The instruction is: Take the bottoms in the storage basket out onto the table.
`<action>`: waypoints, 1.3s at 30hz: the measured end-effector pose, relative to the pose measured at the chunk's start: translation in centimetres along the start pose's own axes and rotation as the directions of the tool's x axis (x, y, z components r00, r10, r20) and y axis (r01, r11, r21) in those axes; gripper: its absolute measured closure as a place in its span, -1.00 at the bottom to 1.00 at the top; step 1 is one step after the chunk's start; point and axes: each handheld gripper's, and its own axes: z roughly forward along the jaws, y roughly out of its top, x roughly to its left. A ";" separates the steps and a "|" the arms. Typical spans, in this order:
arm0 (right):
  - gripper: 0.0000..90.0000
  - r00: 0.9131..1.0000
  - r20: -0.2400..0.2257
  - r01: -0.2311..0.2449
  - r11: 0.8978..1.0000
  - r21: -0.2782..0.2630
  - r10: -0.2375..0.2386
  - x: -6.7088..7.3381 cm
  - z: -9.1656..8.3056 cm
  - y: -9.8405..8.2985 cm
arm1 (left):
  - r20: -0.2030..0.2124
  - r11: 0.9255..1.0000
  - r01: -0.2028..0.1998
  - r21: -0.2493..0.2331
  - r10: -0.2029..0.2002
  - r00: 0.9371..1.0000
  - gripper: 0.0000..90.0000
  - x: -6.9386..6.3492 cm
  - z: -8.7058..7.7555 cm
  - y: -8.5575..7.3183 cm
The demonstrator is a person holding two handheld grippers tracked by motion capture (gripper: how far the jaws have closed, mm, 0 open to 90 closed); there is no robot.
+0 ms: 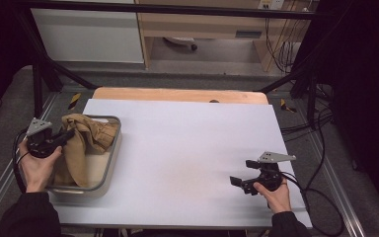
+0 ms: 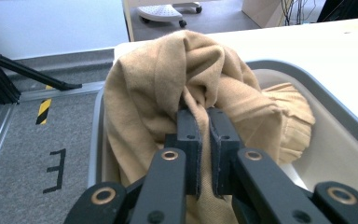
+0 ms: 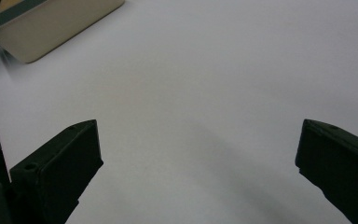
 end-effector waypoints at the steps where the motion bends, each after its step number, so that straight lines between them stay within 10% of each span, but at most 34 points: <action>1: -0.99 1.000 0.000 0.000 1.000 0.000 0.000 0.0 0.0 0.0 | 0.003 1.000 0.000 -0.003 0.000 1.000 0.88 -0.1 -0.1 0.1; 39: -0.98 1.000 -0.001 0.001 1.000 -0.004 -0.001 0.0 0.0 0.0 | 0.073 0.997 -0.037 -0.065 0.042 0.996 0.88 -2.3 -2.8 2.6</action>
